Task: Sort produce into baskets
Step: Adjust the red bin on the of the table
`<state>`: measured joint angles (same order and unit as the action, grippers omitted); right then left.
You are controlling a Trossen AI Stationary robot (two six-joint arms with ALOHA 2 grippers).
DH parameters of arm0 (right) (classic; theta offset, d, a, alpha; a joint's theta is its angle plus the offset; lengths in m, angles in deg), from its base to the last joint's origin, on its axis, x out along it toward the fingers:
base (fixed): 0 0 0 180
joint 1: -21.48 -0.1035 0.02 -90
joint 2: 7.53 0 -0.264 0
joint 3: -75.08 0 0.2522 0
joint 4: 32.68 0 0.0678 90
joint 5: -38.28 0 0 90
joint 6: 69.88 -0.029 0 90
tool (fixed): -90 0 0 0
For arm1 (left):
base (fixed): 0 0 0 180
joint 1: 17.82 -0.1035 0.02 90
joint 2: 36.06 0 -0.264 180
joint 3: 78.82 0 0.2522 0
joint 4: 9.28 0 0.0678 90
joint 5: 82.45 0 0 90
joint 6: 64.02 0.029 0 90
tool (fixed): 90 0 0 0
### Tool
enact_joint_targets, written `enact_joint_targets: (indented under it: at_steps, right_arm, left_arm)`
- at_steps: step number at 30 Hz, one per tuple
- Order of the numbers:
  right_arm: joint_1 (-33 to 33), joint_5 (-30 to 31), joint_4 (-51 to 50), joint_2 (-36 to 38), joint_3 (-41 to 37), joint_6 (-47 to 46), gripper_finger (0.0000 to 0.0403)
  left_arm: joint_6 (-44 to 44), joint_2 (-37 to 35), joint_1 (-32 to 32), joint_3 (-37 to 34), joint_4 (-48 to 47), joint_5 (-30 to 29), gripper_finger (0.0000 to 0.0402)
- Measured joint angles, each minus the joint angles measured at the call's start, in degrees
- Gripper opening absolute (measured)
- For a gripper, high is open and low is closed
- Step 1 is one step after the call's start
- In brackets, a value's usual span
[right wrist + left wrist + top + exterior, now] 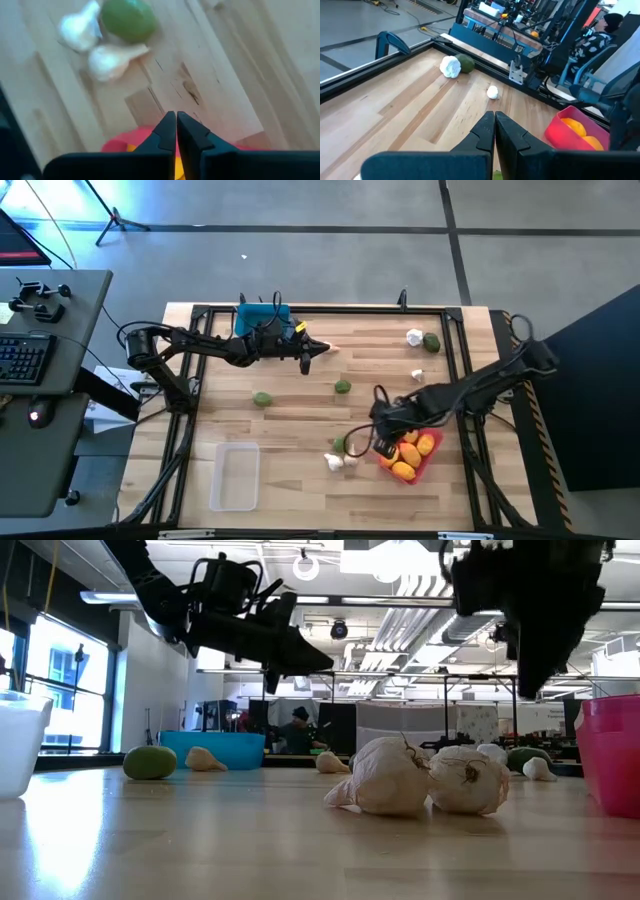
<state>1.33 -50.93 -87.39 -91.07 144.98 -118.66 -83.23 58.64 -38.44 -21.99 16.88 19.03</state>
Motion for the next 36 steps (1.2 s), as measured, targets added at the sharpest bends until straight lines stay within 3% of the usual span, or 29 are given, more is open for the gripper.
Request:
enact_joint_targets:
  at_steps: [6,24,36]
  right_arm:
    - [1.37,-4.73,0.07,-3.18,0.0,4.54,0.0001]
    - [-0.51,-17.18,-5.81,-3.46,-0.03,8.98,0.0]
    - [-5.28,-17.54,-7.38,-3.24,-0.04,8.93,0.0]
  left_arm:
    - [0.55,0.0,0.0,0.0,-0.24,3.2,0.0]
    - [1.43,-0.02,0.0,0.0,-1.08,3.33,0.0]
    - [2.38,-0.02,0.0,0.0,-1.09,3.34,0.0]
